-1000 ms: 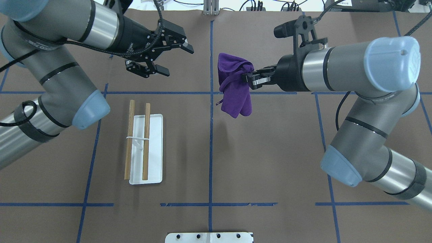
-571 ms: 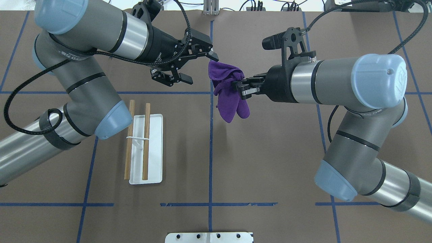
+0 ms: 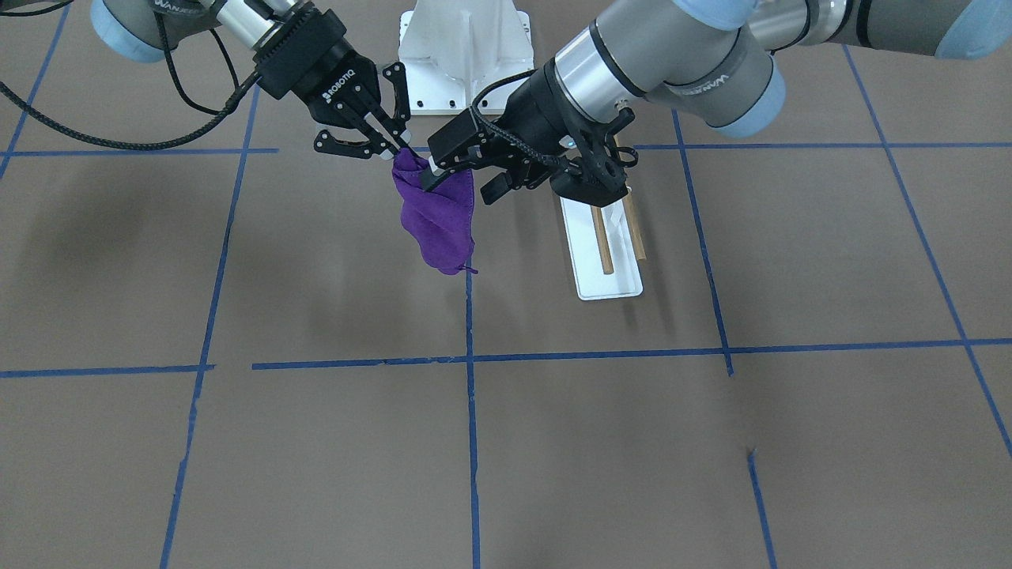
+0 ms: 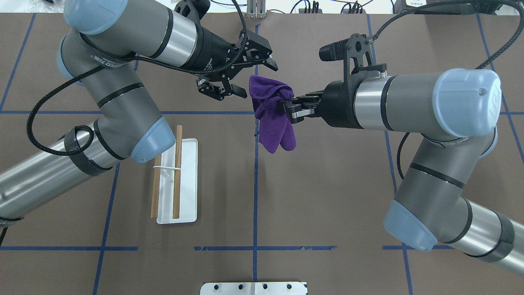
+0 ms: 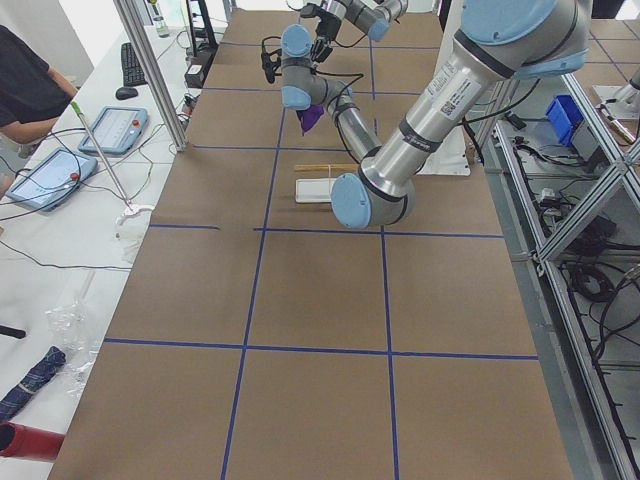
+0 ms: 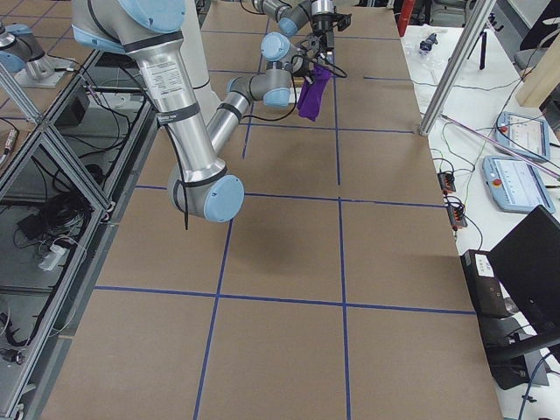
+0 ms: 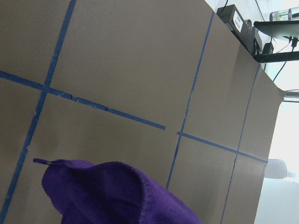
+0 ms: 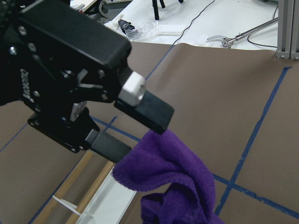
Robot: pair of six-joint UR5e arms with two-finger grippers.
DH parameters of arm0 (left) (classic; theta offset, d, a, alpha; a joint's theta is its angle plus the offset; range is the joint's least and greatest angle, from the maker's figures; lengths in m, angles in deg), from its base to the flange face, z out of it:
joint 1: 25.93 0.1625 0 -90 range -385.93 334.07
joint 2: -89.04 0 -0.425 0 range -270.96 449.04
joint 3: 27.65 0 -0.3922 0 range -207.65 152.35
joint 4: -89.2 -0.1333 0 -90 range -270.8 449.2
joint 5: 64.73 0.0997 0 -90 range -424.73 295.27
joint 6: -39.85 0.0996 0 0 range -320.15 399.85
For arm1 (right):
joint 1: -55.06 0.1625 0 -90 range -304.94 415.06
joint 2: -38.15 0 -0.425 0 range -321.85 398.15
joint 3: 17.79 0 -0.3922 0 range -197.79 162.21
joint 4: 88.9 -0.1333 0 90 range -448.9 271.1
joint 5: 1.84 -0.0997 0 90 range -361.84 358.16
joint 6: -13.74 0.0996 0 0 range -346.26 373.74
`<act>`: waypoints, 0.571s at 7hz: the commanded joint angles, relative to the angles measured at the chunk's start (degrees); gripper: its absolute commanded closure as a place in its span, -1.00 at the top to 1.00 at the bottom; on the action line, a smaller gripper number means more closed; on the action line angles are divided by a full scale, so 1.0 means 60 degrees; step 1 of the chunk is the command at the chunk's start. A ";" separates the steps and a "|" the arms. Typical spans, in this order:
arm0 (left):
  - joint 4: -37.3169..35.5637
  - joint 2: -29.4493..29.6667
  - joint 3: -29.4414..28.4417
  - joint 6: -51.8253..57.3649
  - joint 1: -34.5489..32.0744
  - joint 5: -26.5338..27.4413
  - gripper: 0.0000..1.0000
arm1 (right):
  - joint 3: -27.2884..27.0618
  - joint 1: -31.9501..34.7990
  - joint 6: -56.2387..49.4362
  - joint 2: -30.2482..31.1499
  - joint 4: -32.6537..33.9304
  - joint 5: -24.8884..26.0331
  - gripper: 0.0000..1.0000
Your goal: Hang towel on rack
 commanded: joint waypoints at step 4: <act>-0.0001 0.0081 0.0034 0.0087 0.0015 -0.0014 -1.00 | -0.0006 -0.0016 0.0012 -0.0014 0.0000 -0.0012 -1.00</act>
